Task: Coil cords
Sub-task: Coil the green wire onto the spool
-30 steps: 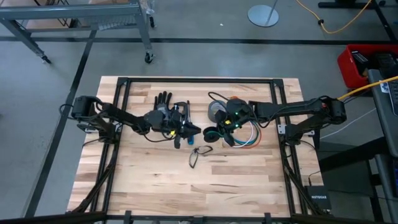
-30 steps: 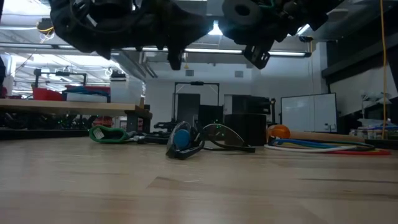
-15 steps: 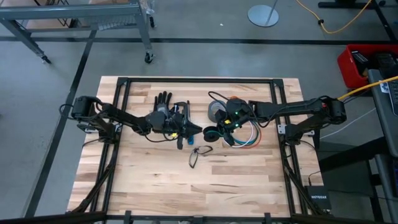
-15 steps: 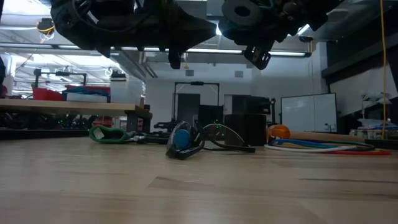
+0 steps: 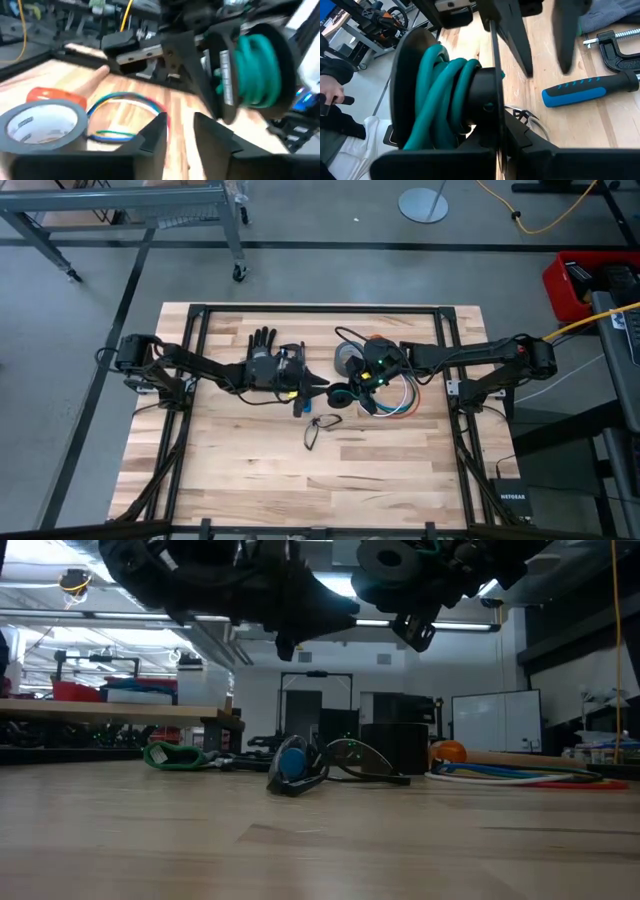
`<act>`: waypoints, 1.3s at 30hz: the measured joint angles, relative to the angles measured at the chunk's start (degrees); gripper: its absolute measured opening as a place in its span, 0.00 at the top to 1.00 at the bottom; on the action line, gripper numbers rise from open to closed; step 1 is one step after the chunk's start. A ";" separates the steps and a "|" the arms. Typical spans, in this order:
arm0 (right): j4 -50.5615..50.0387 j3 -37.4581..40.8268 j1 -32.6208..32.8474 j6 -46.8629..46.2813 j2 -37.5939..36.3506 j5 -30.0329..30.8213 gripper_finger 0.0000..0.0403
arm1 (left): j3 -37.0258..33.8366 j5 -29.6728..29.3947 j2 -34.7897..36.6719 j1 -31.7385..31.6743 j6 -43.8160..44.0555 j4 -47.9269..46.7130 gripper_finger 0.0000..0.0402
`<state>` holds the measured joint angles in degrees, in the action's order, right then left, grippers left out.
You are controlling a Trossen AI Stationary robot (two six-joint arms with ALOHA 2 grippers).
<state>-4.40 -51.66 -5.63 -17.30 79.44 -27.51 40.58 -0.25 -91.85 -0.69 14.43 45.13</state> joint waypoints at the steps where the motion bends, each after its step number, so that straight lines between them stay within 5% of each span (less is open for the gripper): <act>1: 0.02 -0.02 0.00 0.00 0.00 0.02 1.00 | 0.77 0.00 0.00 0.13 -0.47 -1.53 0.76; 10: -2.25 -0.06 -0.51 0.45 -0.07 0.02 1.00 | 1.51 0.01 0.02 0.33 -2.03 -2.93 0.61; 23: -8.29 -0.09 -2.05 5.23 -0.11 0.03 1.00 | 1.51 0.03 2.19 0.33 -2.49 -5.69 0.73; 39: -3.79 -0.02 -1.88 5.99 -0.11 3.01 1.00 | 1.49 0.80 2.21 0.24 -4.84 -2.59 0.79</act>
<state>-8.19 -51.68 -7.51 -11.31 79.33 -24.50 42.06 0.55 -89.65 -0.45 9.58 42.54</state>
